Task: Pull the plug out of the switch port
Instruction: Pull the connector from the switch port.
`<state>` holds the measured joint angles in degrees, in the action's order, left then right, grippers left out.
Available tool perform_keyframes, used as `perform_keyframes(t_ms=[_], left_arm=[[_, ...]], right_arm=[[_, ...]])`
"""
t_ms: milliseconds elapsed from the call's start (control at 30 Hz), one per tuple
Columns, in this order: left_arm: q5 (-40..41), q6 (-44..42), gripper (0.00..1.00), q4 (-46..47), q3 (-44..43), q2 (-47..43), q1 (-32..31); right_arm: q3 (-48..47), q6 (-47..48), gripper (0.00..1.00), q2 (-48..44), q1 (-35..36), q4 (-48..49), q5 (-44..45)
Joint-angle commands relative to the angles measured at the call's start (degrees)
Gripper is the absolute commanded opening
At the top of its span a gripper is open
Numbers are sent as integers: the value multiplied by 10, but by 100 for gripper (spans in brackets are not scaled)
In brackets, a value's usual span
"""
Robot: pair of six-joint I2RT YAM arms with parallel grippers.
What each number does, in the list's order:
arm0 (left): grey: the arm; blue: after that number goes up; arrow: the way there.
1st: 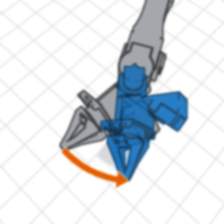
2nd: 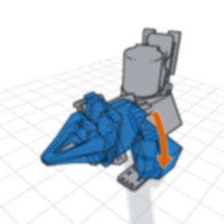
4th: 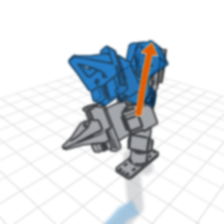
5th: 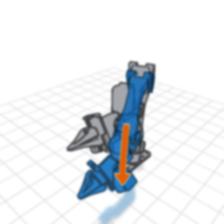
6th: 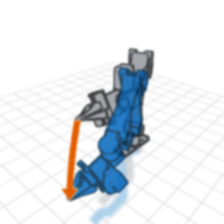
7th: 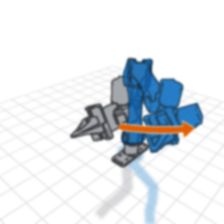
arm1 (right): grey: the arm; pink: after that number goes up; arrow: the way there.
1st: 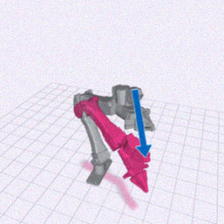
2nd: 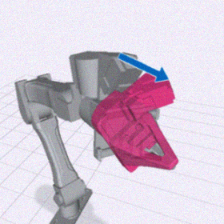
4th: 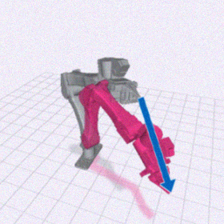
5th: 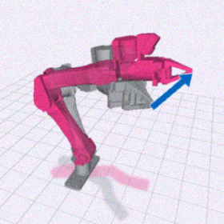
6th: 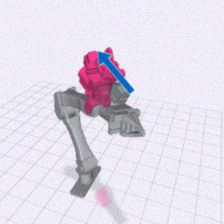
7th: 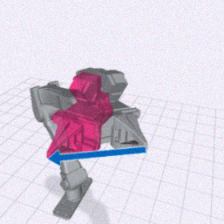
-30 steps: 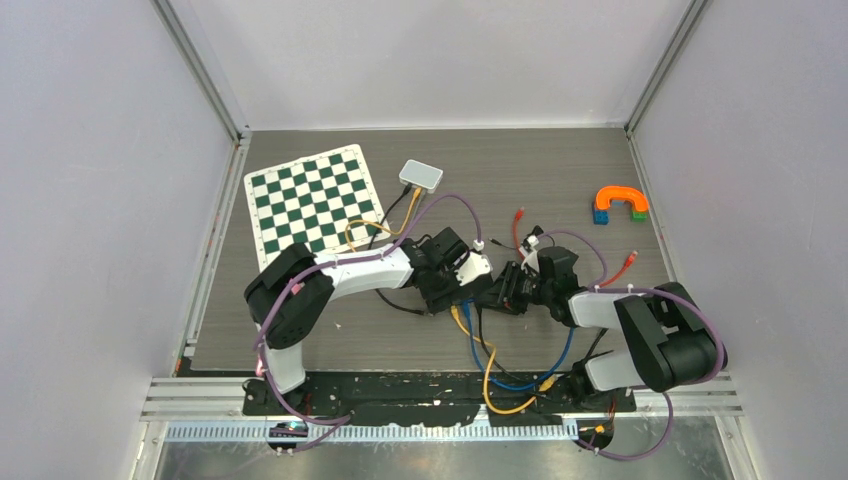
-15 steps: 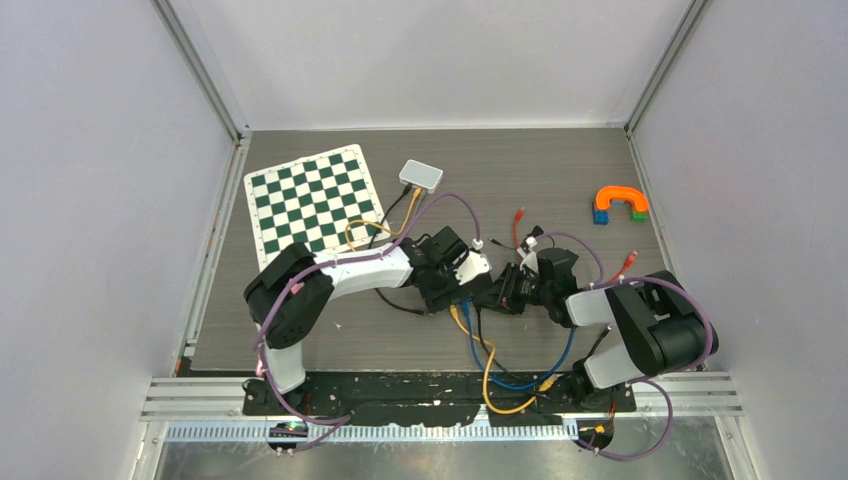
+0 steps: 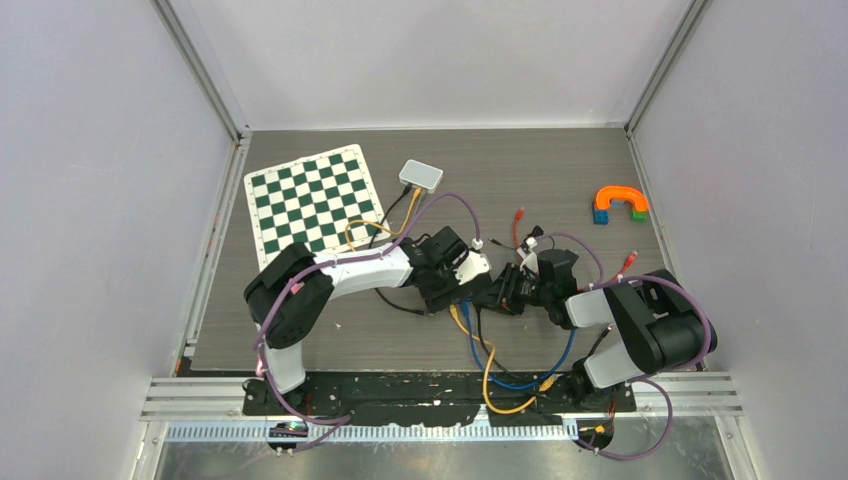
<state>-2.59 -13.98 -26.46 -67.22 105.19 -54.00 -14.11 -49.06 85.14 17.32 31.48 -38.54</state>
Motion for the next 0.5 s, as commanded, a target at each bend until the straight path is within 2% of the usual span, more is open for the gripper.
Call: perform_keyframes(t_ms=[0, 200, 333, 467], left_arm=[[-18, -3, 61, 5, -15, 1, -5], [-18, -3, 62, 3, -17, 2, -5], [-14, -3, 61, 2, -18, 2, -5], [-13, -4, 61, 2, -18, 3, -6]], right_arm=[[3, 1, 32, -2, 4, 6, 19], [0, 5, 20, -3, 3, 3, 17], [-2, 15, 6, -6, 3, -9, 16], [-3, 34, 5, -16, 4, -36, 19]])
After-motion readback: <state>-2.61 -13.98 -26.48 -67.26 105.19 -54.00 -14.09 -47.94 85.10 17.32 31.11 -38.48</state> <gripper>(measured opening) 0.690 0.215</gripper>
